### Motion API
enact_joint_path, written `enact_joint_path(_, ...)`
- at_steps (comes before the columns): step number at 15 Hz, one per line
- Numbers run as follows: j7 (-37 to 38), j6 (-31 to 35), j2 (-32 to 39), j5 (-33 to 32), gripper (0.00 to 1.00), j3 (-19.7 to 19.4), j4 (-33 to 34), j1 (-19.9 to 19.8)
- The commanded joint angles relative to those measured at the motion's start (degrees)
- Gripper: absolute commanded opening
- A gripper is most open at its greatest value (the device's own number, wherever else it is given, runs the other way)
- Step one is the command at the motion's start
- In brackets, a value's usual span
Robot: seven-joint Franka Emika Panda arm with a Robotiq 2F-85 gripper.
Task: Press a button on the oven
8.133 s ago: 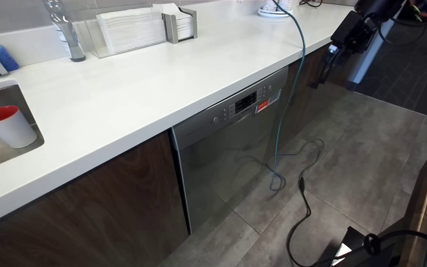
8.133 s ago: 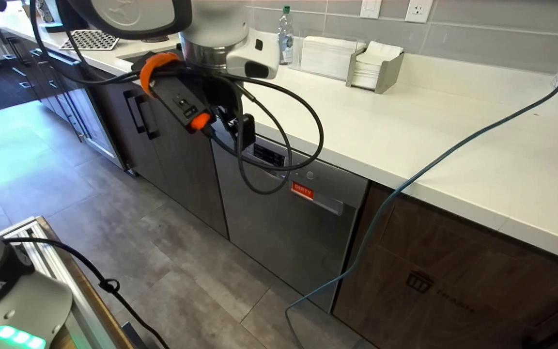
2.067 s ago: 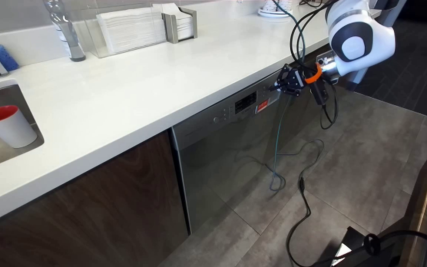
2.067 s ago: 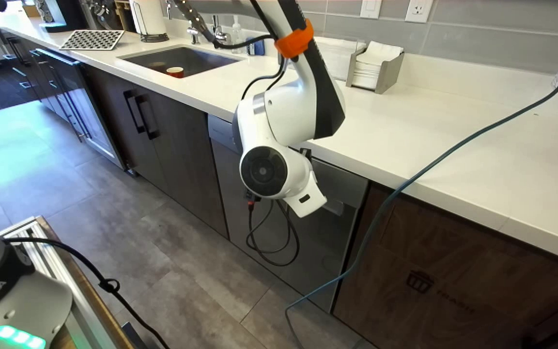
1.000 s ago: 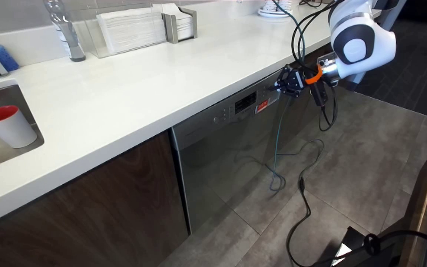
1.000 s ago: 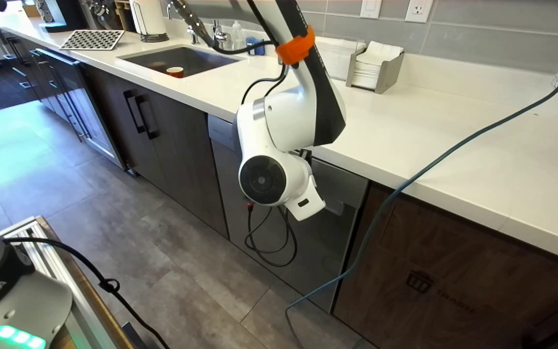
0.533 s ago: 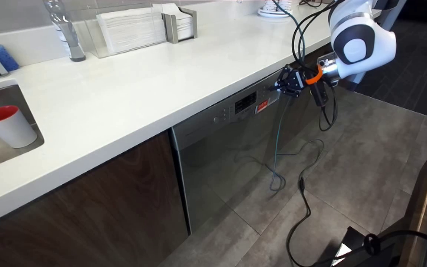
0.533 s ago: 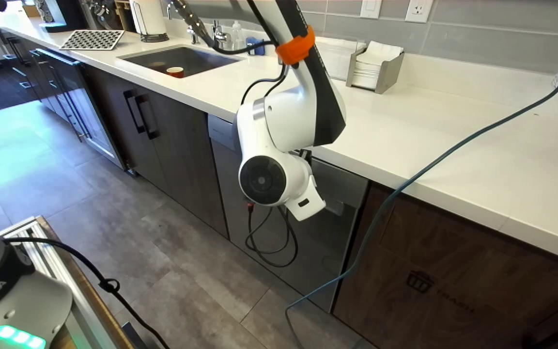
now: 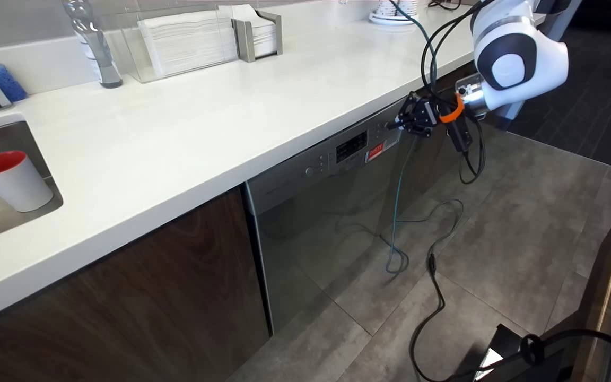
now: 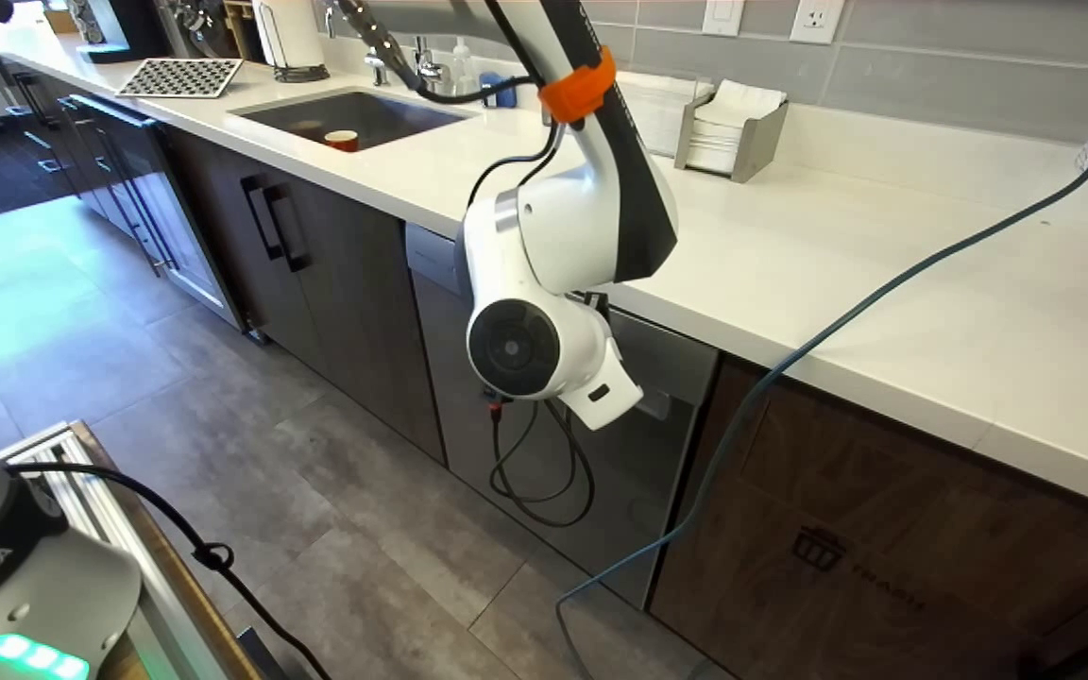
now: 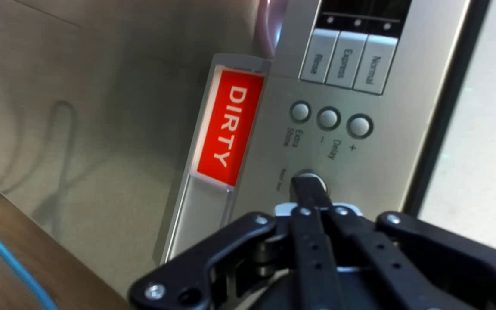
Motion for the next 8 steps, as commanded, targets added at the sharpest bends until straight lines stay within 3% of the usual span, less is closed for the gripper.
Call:
enact_joint_path(1,-3.14,2.73,-1.18,1.15,0.00,-1.57,0.47,0.60)
enact_joint_path(2,-3.29,3.52,-1.17,0.13,0.00,-1.87,0.62,0.66)
enact_joint_path(3,-2.73,4.33,-1.51,-1.68,0.26,-1.94,0.27,0.75)
enact_joint_path(5,-2.47,6.54,-1.64,-3.55,0.32,-2.08,0.18,0.92)
enact_joint_path(8,-1.52,9.53,-3.86,-10.41,0.53,-2.42,-2.18,0.92)
